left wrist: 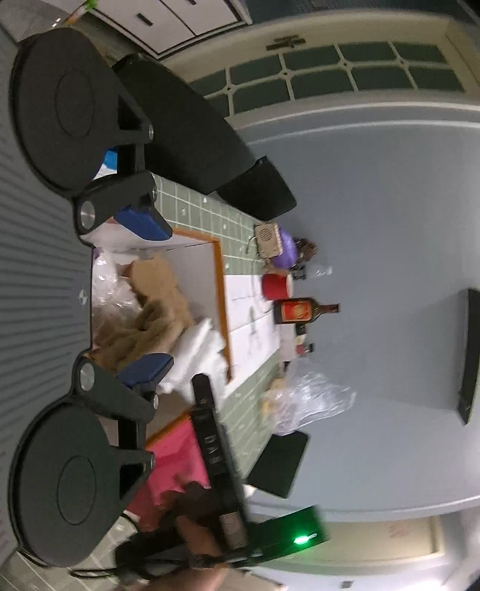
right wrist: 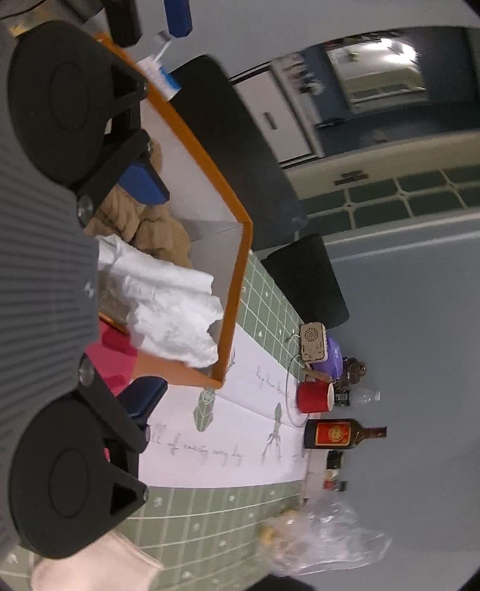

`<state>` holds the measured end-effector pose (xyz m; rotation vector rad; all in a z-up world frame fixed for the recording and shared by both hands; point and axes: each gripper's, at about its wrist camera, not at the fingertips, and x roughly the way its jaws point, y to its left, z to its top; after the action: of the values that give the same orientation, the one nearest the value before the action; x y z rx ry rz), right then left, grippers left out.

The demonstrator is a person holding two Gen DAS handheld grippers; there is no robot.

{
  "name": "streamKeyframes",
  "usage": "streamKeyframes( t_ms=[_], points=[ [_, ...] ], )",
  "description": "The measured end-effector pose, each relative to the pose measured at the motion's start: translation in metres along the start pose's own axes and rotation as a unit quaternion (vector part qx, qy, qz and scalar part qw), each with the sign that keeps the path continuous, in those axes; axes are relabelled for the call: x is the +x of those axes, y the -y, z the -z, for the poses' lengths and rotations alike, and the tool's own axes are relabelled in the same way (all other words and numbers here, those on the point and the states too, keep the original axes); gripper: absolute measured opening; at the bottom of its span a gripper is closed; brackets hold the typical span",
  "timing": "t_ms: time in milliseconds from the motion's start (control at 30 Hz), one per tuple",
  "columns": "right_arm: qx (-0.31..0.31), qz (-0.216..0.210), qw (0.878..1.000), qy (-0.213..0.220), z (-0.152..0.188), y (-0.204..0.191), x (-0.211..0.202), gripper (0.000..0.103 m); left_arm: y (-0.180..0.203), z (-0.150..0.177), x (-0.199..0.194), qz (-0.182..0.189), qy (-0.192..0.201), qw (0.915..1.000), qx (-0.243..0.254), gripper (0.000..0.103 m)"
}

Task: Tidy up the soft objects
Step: 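Open the right gripper to drop the white bundle while the left releases the pink cloth, then move the right tool to the beige fabric pouch and close on it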

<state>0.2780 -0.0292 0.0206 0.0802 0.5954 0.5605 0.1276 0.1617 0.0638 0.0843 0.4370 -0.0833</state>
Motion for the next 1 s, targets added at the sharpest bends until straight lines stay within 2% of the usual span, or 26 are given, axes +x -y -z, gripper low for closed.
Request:
streamKeyframes(
  t_ms=[167, 333, 400, 500, 600, 733, 833, 900, 1000],
  points=[
    [0.005, -0.005, 1.000, 0.018, 0.000, 0.011, -0.023, 0.097, 0.000, -0.018, -0.017, 0.002, 0.006, 0.9994, -0.035, 0.082],
    [-0.017, 0.001, 0.999, 0.050, -0.005, 0.024, -0.061, 0.097, 0.019, -0.039, -0.044, 0.000, 0.056, 0.9982, -0.023, 0.082],
    [-0.009, -0.007, 0.998, 0.062, -0.007, 0.034, -0.080, 0.098, 0.030, -0.048, -0.052, 0.009, 0.069, 0.9975, -0.017, 0.083],
    [0.017, -0.041, 0.994, 0.097, -0.007, 0.051, -0.113, 0.099, 0.051, -0.057, -0.054, 0.022, 0.080, 0.9966, -0.002, 0.083],
    [0.044, -0.042, 0.989, 0.132, -0.009, 0.068, -0.144, 0.100, 0.075, -0.065, -0.049, 0.035, 0.088, 0.9955, 0.003, 0.083],
    [0.041, 0.007, 0.987, 0.158, -0.021, 0.084, -0.169, 0.100, 0.114, -0.075, -0.036, 0.053, 0.093, 0.9940, 0.022, 0.083],
    [0.035, 0.075, 0.982, 0.172, -0.028, 0.096, -0.180, 0.100, 0.145, -0.080, -0.017, 0.076, 0.090, 0.9925, 0.033, 0.083],
    [0.022, 0.124, 0.973, 0.195, -0.028, 0.102, -0.184, 0.100, 0.164, -0.080, 0.001, 0.092, 0.076, 0.9918, 0.044, 0.083],
    [0.010, 0.177, 0.965, 0.191, -0.029, 0.117, -0.184, 0.100, 0.189, -0.080, 0.030, 0.109, 0.052, 0.9913, 0.053, 0.082]
  ],
)
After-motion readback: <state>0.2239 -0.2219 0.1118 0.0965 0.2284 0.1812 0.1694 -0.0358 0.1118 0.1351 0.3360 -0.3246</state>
